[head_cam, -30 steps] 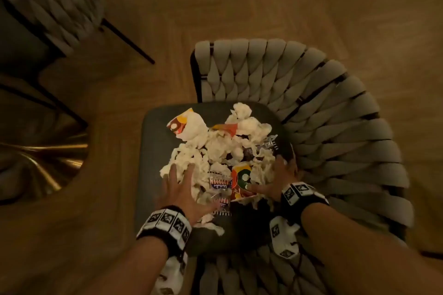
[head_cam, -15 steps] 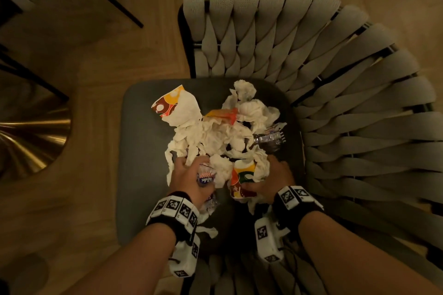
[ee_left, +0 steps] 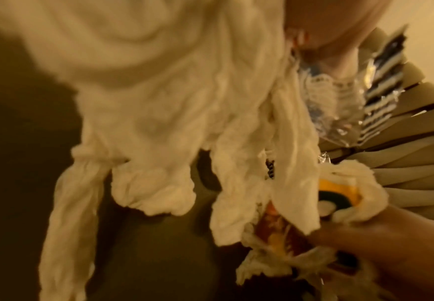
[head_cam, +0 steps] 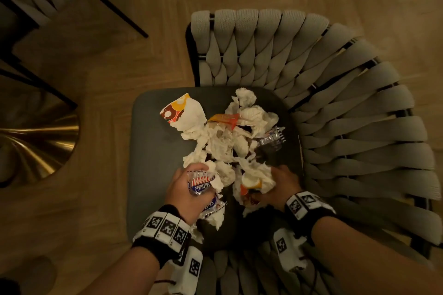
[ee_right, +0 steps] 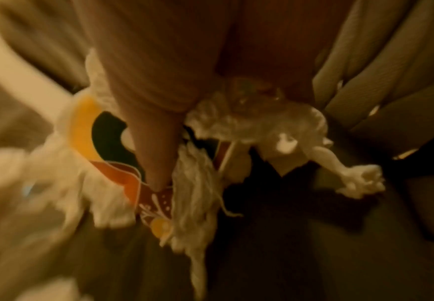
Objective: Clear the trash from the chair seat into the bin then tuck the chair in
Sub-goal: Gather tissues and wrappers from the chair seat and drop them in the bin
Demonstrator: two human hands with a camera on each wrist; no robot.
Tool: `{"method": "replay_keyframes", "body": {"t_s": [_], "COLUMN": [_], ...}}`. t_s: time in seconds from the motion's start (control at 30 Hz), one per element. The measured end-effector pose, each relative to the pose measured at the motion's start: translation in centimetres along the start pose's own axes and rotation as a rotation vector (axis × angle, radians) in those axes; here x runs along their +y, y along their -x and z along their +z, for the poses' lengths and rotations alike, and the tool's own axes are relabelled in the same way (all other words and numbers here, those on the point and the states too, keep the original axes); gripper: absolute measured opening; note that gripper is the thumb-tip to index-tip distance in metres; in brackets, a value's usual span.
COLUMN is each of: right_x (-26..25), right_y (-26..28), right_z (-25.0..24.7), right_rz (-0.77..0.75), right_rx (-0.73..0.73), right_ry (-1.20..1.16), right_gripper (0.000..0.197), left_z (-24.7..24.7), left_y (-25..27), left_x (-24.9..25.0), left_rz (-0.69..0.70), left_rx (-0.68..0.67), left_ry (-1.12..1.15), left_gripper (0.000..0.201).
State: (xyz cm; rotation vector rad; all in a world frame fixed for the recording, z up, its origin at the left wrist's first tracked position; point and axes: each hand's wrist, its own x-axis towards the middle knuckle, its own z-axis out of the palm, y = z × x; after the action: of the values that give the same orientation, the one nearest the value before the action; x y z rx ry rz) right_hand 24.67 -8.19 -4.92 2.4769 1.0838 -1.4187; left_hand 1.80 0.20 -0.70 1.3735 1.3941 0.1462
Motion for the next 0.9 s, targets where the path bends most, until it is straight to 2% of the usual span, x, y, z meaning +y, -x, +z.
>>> {"method": "replay_keyframes", "body": {"t_s": [0.07, 0.17, 0.3, 0.63, 0.9], "right_x": [-0.5, -0.5, -1.4, -2.2, -1.9], "right_y": [0.0, -0.6, -1.4, -0.8, 3.4], "right_z": [1.7, 3.2, 3.4, 2.9, -1.4], "right_rz": [0.013, 0.039, 0.042, -0.013, -0.037], "right_rx": [-0.027, 0.043, -0.010, -0.025, -0.108], "right_ry": [0.172, 0.192, 0.200, -0.003, -0.051], "right_gripper": [0.096, 0.100, 0.106, 0.076, 0.057], "left_z": [-0.1, -0.6, -1.3, -2.8, -5.4], "left_y": [0.5, 1.0, 1.4, 2.4, 7.4], "left_x": [-0.4, -1.1, -1.6, 0.1, 3.2], "left_rz": [0.000, 0.000, -0.007, 0.010, 0.004], "left_rx": [0.002, -0.001, 0.011, 0.046, 0.048], "left_ry": [0.031, 0.049, 0.060, 0.153, 0.302], "left_gripper": [0.046, 0.048, 0.049, 0.048, 0.049]}}
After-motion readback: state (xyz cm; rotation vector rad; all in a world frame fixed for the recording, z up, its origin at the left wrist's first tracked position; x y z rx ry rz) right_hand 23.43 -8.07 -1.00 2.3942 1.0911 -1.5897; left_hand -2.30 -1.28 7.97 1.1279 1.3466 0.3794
